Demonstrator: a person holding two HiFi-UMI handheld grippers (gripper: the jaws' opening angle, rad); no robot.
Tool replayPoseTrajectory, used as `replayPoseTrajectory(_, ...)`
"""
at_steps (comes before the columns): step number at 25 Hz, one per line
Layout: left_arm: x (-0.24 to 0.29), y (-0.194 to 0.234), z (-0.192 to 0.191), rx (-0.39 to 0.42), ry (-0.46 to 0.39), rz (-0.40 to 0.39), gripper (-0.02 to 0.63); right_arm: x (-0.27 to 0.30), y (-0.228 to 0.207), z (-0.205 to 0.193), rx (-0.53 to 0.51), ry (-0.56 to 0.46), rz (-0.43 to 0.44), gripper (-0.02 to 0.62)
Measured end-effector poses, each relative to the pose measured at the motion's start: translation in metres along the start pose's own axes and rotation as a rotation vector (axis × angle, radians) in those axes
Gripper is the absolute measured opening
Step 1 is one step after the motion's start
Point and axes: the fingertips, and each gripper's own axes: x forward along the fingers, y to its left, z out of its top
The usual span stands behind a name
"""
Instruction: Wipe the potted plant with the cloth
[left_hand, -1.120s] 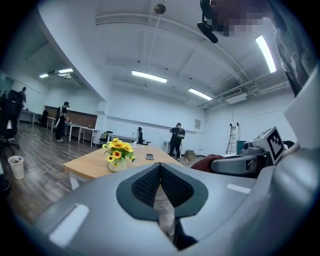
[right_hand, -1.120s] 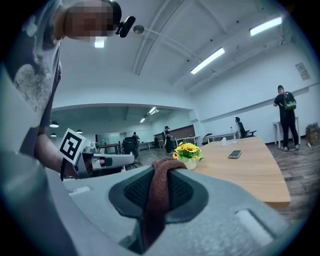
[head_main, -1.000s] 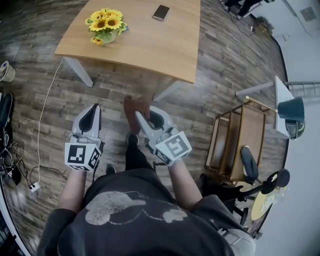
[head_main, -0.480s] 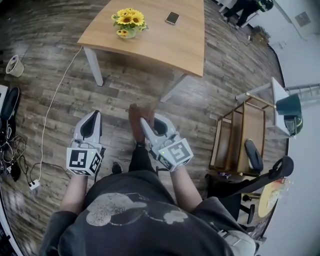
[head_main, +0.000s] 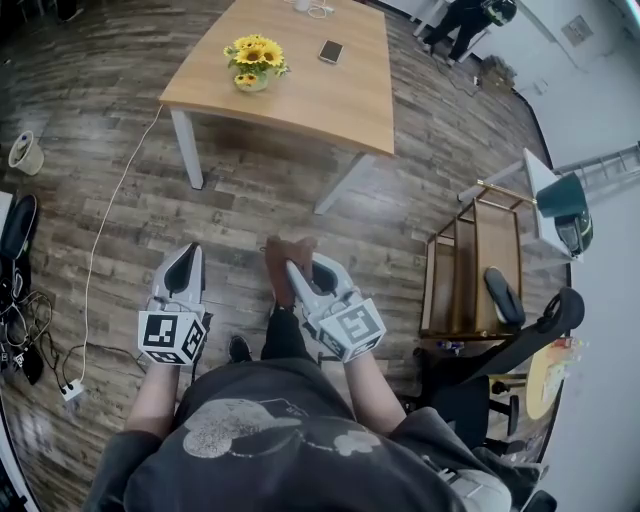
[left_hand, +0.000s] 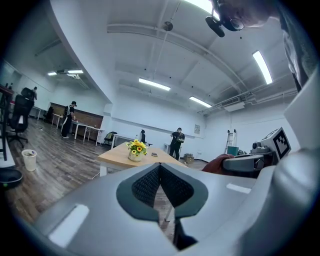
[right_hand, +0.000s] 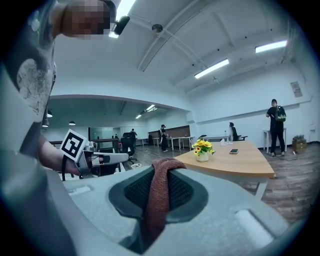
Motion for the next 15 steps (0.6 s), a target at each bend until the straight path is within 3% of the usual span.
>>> replayPoseTrajectory(5,-0.007,-0.011,-0.001,0.020,0.017,-0.032,0.018,-0.002,0.014,0.000,-0.017,0.005,-0.007,0.040)
replayPoseTrajectory(15,-0.021,-0.004,0.006,0.052,0.017,0.001,0.018,-0.003,0.029,0.004,-0.047,-0.004,-0.003,0.040)
